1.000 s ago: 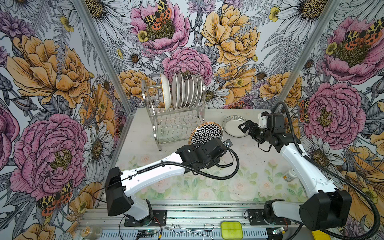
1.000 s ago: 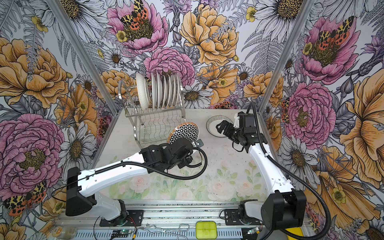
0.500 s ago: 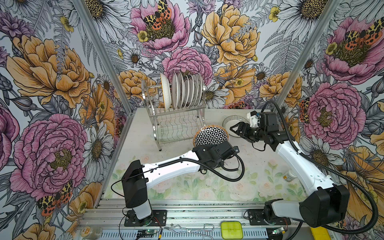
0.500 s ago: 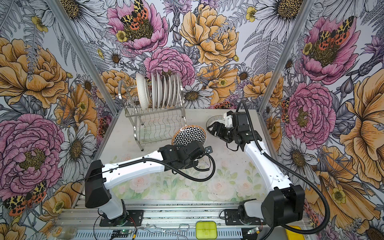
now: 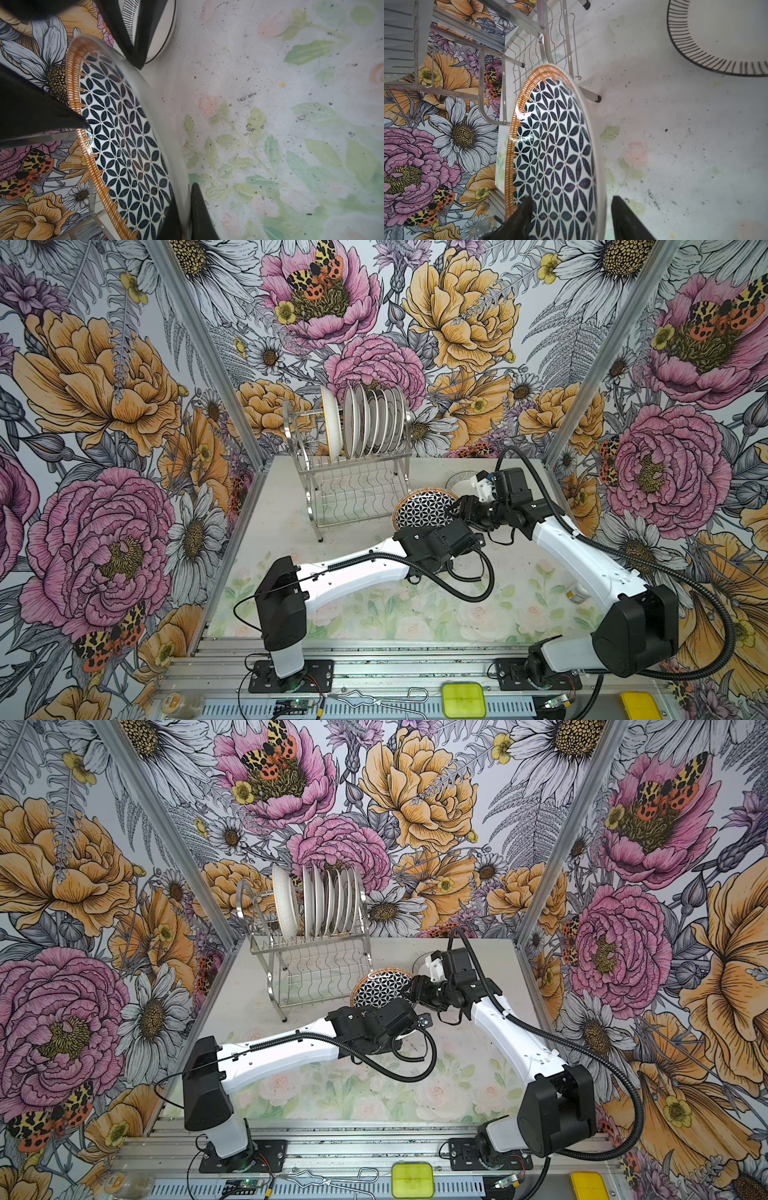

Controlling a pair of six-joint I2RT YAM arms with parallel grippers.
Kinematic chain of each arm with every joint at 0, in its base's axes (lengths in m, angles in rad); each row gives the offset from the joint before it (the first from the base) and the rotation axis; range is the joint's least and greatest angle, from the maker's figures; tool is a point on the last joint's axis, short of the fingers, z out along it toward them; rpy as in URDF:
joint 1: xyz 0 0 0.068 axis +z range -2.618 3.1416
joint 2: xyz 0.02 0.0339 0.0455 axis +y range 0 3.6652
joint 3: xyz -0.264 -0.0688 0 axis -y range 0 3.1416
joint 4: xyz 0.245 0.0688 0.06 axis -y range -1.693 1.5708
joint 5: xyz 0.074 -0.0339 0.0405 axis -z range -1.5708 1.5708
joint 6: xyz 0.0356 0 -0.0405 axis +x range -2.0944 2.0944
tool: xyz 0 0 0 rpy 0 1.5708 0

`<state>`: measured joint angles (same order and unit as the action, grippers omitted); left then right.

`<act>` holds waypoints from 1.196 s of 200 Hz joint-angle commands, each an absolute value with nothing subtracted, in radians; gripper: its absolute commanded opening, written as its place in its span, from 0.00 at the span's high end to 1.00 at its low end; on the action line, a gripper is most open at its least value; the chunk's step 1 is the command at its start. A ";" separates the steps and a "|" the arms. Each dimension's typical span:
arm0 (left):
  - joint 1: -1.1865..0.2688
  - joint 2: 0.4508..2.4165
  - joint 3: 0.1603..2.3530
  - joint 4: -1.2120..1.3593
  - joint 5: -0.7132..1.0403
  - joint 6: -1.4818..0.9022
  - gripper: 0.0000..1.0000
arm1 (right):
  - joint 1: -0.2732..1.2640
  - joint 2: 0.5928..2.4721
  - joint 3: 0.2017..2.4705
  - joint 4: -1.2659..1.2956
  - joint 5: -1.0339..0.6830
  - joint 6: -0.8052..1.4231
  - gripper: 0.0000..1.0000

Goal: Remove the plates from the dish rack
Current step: 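Grasp the orange-rimmed plate rim with the right gripper while the left gripper holds it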

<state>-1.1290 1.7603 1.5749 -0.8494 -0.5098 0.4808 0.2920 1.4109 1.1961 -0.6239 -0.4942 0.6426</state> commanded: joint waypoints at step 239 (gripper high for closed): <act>-1.081 1.832 1.740 -0.771 -0.579 0.482 0.74 | 0.310 1.418 1.137 -0.606 -0.385 0.632 1.00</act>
